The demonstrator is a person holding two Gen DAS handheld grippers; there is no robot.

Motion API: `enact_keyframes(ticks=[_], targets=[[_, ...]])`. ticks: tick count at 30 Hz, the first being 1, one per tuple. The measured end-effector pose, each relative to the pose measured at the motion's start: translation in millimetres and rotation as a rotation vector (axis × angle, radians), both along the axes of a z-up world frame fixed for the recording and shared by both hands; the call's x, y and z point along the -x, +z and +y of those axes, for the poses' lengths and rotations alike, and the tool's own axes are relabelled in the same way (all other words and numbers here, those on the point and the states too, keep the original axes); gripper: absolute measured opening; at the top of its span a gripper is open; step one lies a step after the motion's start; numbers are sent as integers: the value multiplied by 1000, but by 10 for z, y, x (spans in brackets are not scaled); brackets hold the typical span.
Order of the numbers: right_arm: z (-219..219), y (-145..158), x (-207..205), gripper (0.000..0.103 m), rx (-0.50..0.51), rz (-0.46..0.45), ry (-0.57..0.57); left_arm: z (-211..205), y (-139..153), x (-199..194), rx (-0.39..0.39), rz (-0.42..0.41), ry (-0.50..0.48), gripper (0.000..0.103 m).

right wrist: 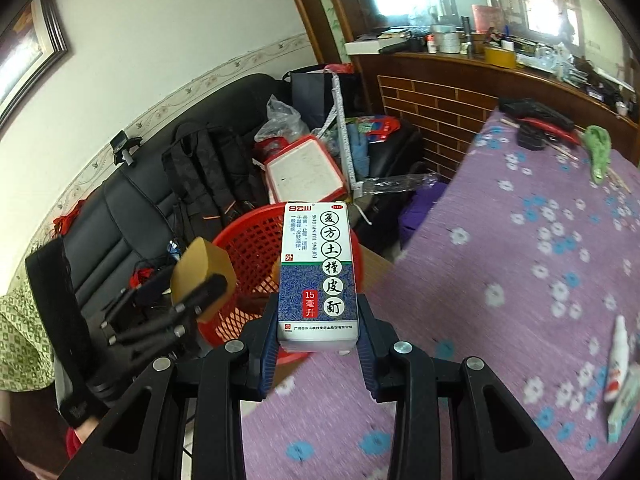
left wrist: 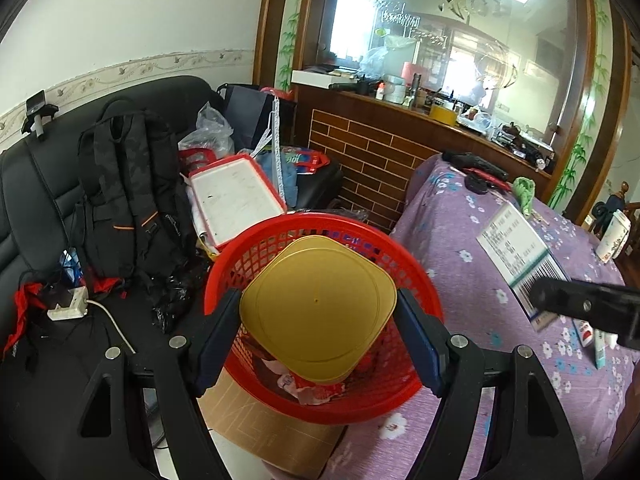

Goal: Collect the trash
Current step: 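Open both tools to drop the lid and medicine box into the red basket, then move both open tools back to the trash on the table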

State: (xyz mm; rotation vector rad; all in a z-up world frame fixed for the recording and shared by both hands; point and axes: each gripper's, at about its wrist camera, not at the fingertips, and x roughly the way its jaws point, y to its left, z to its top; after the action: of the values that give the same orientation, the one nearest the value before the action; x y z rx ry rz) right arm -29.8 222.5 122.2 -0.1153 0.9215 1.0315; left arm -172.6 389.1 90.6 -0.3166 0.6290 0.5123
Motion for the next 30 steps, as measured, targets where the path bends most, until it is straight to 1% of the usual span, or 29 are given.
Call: enact_keyframes(ticks=[4,5,6,7,10,11,15,19,22,24,26,30], targets=[[284,-48,-73,38,-1,8,11,81,-38,-35,3,14,3,75],[333,-59,-99,40,-3,8,11,103,-50,-46,7,17,4,75],[395,-71,-127,49,-1,6,14,119,-59,-53,12,21,6,75],[421,-76,-151,51,-2,0,9,135,-68,-59,20,23,8,76],[295,-39,-173,51,-27,-8,-8,141,-70,-51,38,18,10,77],[243,-20,-173,51,-29,-12,-9,126,-63,-45,37,12,6,79],[-138,28,-165,51,-34,-16,-39,26,-31,-29,24,1,0,79],[-595,-31,-137,51,-27,1,-89,-209,-17,-28,30,-12,-43,79],[-968,-150,-92,51,-4,22,-135,-474,-46,-75,36,-2,-93,79],[-1175,-205,-68,51,4,31,-146,-649,-74,-119,45,6,-130,79],[-1441,-269,-51,51,17,32,-184,-855,-104,-189,45,21,-168,79],[-1961,-316,-63,51,-6,53,-256,-1245,-154,-339,48,50,-241,79]])
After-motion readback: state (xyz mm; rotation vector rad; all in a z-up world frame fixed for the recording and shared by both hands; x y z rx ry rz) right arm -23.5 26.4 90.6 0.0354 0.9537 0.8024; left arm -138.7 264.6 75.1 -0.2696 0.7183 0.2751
